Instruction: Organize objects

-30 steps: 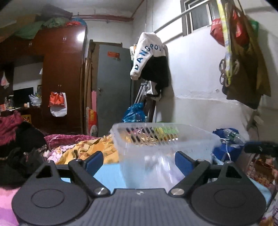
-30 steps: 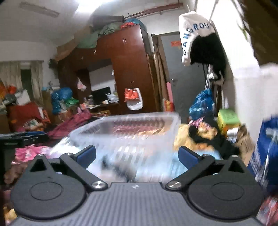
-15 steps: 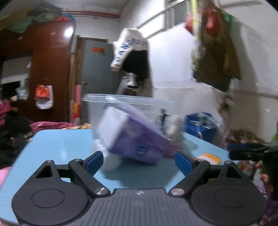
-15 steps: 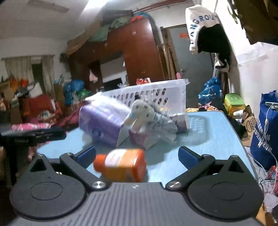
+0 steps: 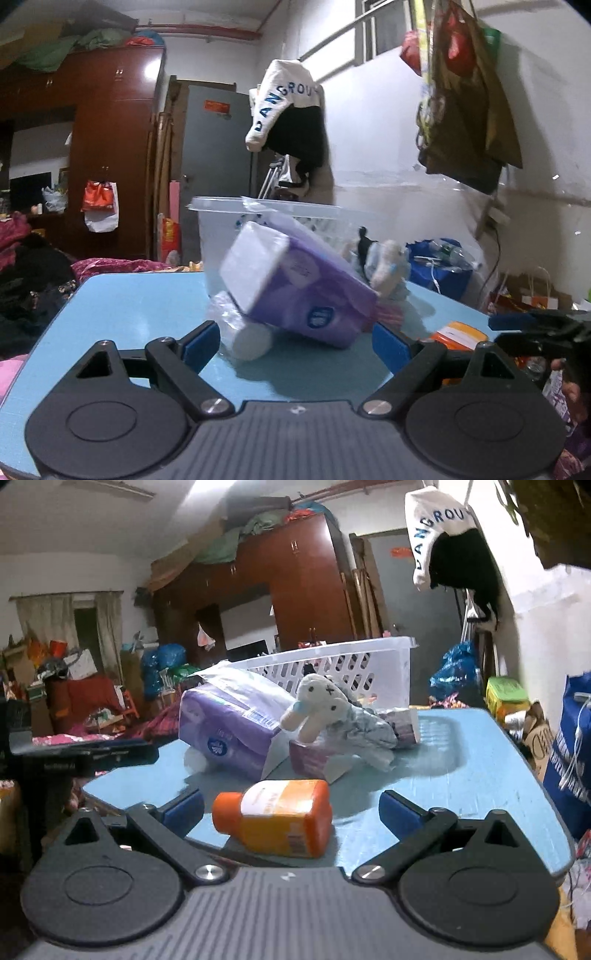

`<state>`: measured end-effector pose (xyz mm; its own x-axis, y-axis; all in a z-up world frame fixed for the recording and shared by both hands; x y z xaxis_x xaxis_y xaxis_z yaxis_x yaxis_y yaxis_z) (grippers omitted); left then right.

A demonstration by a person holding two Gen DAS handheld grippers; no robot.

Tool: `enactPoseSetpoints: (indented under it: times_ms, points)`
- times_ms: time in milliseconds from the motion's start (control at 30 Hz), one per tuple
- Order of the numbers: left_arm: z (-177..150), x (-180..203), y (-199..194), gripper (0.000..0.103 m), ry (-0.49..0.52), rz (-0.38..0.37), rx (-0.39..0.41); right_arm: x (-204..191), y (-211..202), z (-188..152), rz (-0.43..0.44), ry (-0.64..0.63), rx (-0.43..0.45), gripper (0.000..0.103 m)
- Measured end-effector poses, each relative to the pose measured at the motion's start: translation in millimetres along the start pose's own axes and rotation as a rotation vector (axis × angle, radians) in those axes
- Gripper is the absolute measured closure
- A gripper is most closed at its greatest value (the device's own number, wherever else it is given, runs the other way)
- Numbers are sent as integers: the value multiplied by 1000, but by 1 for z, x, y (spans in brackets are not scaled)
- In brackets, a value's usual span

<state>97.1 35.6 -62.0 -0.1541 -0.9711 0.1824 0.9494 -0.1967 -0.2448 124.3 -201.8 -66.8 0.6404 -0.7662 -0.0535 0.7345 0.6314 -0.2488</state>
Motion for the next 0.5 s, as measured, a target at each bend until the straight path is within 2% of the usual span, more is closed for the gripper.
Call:
enactPoseSetpoints:
  times_ms: [133,233,400,500]
  points:
    - [7,-7,6,12,-26,1,11,8,4,13,8,49,34,0]
    - [18,-7,11,12,-42,0,25,16,21,30,-29,17,30,0]
    - [49,19,19,12,-3,-67,50,29,45,40,-52,28,17,6]
    - [74,43,37,12,13,-129,25,32,59,43,-56,15,-10,12]
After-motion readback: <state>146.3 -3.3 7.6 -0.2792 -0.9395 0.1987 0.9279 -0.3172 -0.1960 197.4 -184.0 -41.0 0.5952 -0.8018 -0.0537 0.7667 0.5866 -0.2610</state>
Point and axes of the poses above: each gripper's, at about its wrist camera, not at the fingertips, and y roughly the way its jaws point, x to its right, z to its top, the point moved 7 cm from there along y, roughly the way its jaws point, and after that the axes turned 7 degrees about -y, right-handed, at the moved point
